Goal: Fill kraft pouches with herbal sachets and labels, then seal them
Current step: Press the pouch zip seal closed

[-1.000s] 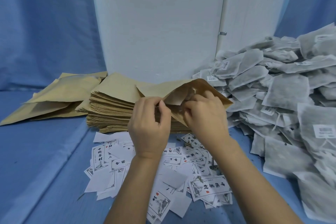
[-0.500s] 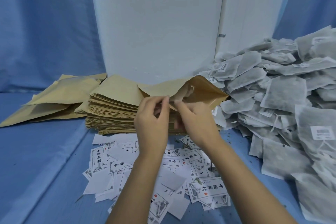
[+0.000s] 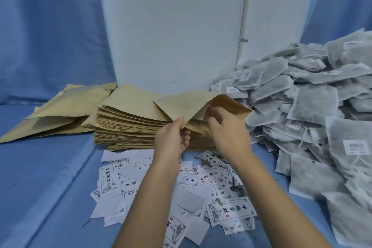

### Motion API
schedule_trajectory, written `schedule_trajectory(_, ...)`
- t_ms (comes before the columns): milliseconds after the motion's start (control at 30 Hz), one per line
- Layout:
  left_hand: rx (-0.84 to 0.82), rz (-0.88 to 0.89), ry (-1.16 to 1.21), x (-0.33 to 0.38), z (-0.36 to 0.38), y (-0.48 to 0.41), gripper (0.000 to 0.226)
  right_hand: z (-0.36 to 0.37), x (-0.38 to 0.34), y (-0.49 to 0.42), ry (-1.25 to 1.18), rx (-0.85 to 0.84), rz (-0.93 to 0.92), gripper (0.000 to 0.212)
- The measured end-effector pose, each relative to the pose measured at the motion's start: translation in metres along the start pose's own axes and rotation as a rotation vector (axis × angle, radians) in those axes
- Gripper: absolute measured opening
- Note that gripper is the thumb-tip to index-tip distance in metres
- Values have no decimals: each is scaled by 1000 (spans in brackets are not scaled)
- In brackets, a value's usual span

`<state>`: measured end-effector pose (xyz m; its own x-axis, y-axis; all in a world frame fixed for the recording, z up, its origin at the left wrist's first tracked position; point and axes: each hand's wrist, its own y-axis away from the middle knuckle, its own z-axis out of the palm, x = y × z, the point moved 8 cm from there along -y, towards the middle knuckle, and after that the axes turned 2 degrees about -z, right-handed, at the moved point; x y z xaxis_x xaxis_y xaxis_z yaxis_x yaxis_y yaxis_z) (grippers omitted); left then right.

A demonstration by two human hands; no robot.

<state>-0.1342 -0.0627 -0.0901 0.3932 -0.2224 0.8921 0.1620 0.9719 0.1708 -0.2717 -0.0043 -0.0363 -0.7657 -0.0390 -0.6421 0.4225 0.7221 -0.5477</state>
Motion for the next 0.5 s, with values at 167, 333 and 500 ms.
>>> schedule_trajectory(167,-151,-92,-34,-9,10,5,5,14,18,-6,-144,-113,116,16)
schedule_trajectory(333,-229,-130,70,-9,16,10,21,27,32,2,-715,-294,454,21)
schedule_trajectory(500,-191,-109,-23,-6,11,9,23,30,21,8,-1082,-424,525,32)
